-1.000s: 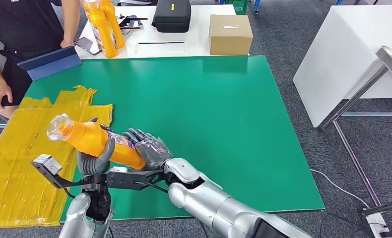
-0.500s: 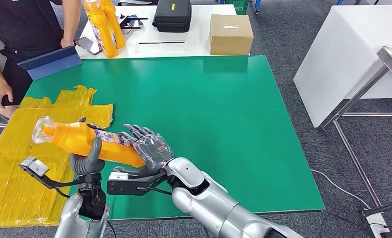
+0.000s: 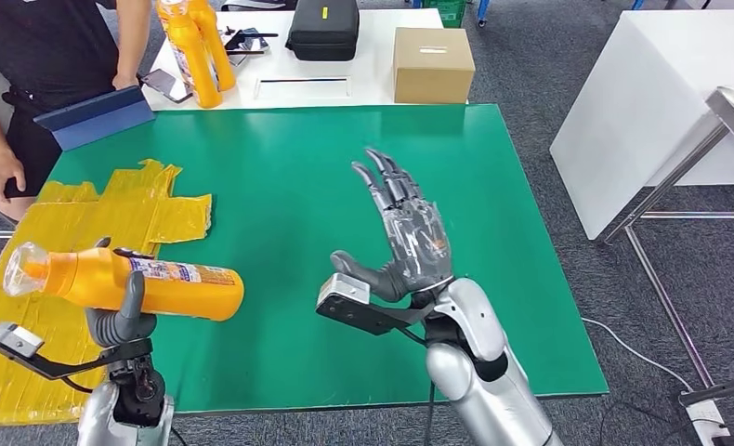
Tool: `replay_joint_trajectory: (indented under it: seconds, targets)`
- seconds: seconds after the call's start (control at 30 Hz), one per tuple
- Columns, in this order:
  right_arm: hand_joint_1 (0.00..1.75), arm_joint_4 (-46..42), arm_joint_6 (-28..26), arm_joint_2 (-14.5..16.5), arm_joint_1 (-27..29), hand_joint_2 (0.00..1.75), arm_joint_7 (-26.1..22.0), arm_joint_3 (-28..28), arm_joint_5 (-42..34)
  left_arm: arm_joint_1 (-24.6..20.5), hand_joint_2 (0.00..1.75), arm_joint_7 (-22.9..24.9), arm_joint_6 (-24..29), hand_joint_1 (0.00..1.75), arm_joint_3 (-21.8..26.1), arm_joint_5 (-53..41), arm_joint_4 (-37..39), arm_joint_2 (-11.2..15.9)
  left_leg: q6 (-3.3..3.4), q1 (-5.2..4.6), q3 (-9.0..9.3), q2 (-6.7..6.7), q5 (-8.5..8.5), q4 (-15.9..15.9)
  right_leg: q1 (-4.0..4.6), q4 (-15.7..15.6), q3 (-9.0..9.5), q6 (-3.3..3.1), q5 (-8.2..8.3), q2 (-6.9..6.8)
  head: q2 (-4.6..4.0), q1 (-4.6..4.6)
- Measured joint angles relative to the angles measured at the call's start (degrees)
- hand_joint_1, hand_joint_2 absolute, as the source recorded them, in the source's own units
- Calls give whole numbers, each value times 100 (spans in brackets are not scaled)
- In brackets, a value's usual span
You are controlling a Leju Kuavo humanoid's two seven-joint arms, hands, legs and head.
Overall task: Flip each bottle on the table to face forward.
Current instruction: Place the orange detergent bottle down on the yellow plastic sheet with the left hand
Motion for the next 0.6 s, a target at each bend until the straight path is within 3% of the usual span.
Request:
replay_joint_trajectory:
  seconds: [0.1, 0.27, 0.47, 0.6]
  targets:
    - [0, -229, 71, -59, 209, 0, -72, -390, 217, 15, 175, -288, 340, 175, 158, -613, -7, 3, 0, 1, 0, 0, 0, 0, 0, 0, 0, 0, 0, 0, 0, 0]
    - [0, -510, 321, -66, 557, 0, -236, -1012, 526, -134, 175, -1031, 2147, 175, 504, -2933, -12, 89, 0, 2, 0, 0, 0, -1, 1, 1, 0, 0, 0, 0, 0, -1]
    - [0, -561, 372, -47, 836, 0, -373, -1351, 643, -318, 175, -1120, 4051, 175, 727, -4780, -118, 235, -1, 2, 0, 0, 0, -1, 2, 1, 1, 0, 0, 0, 0, -1]
    - [0, -537, 362, -45, 958, 0, -439, -1420, 638, -437, 175, -1122, 5300, 175, 724, -6537, -117, 311, -1, 0, 0, 0, 0, -1, 1, 1, 0, 0, 0, 0, 0, 1]
